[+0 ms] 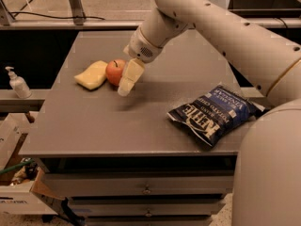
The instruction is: Move apple near sponge
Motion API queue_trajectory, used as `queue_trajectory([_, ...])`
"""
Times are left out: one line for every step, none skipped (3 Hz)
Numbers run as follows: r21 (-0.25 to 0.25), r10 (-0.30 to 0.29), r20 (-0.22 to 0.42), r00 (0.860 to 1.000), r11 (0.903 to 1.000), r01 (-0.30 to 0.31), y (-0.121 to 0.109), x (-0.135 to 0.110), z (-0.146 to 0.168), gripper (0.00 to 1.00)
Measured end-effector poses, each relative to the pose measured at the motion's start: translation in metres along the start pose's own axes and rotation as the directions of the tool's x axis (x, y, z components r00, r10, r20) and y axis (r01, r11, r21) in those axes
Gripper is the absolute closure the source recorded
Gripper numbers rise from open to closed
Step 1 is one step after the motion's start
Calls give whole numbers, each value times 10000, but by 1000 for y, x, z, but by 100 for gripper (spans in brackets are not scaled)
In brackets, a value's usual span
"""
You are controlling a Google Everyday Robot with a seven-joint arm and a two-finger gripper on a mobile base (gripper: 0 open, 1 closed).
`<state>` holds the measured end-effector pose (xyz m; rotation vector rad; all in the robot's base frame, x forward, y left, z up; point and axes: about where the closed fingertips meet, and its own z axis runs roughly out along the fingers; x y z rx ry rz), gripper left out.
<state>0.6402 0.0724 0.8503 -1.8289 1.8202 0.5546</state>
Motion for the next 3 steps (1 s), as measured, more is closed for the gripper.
queue_trajectory([318,197,-20,9998,9993,-196,-1,12,-32,0])
queue_trajectory([915,840,232,9962,9921,-858,-6,43,-83,0])
queue_trajectory([994,915,263,9955,9906,-937,-7,47,-88,0])
